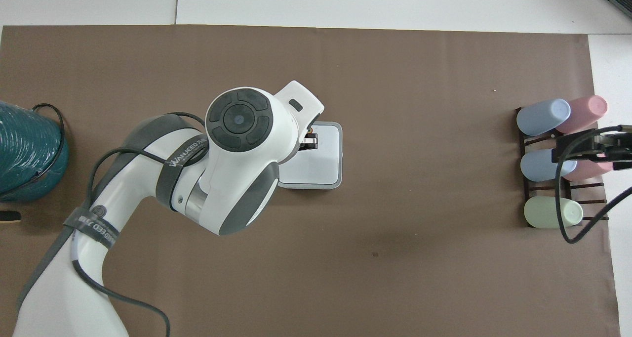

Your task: Close trash can lid

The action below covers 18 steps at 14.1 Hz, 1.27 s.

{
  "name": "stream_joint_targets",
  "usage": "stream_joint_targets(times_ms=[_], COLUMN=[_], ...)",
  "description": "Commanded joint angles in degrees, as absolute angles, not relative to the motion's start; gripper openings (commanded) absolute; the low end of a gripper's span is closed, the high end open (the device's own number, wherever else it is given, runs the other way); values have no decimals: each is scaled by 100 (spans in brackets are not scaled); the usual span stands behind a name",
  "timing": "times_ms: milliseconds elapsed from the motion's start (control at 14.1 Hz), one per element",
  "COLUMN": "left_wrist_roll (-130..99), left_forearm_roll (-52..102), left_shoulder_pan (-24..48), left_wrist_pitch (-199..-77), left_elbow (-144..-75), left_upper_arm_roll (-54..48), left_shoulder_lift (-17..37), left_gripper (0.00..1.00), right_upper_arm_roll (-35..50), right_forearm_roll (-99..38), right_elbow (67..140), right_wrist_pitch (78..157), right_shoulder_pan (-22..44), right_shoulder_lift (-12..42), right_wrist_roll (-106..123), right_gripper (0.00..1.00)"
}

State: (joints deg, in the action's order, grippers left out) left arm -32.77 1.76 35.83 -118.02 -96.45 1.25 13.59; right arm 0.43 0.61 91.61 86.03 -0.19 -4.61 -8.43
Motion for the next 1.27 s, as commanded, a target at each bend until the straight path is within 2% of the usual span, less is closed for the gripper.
stream_joint_targets(times_ms=[0,71,142,425,708,920,1204], left_wrist_roll=[-3042,-2858,-2639,-1374,-1204,-802,-106], left_forearm_roll=[115,62,-8,-44,-44,-26,87], left_shoulder_pan=[3236,3130,2981,2234,1443,1100,651], left_wrist_pitch=[-11585,-11523,-11531,-11392,-10820,-10294,-9187], left_elbow=[-10212,-10326,-10492,-11091,-10925,-10347,-9074], left_upper_arm_roll=[105,105,105,88,97,114,114], left_shoulder_lift=[845,722,538,-315,-676,-616,-221], left_gripper=[56,86,100,100,100,100,100], right_upper_arm_roll=[9,9,9,9,9,9,9], right_forearm_roll=[-62,-62,-62,-62,-62,-70,-62], right_elbow=[9308,9308,9308,9308,9308,9308,9308], right_wrist_pitch=[8692,8692,8692,8692,8692,8692,8692], right_shoulder_pan=[-26,-26,-26,-26,-26,-18,-26], right_shoulder_lift=[-598,-589,-589,-589,-589,-598,-589], right_wrist_roll=[-712,-712,-712,-712,-712,-712,-712], right_gripper=[100,100,100,100,100,100,100])
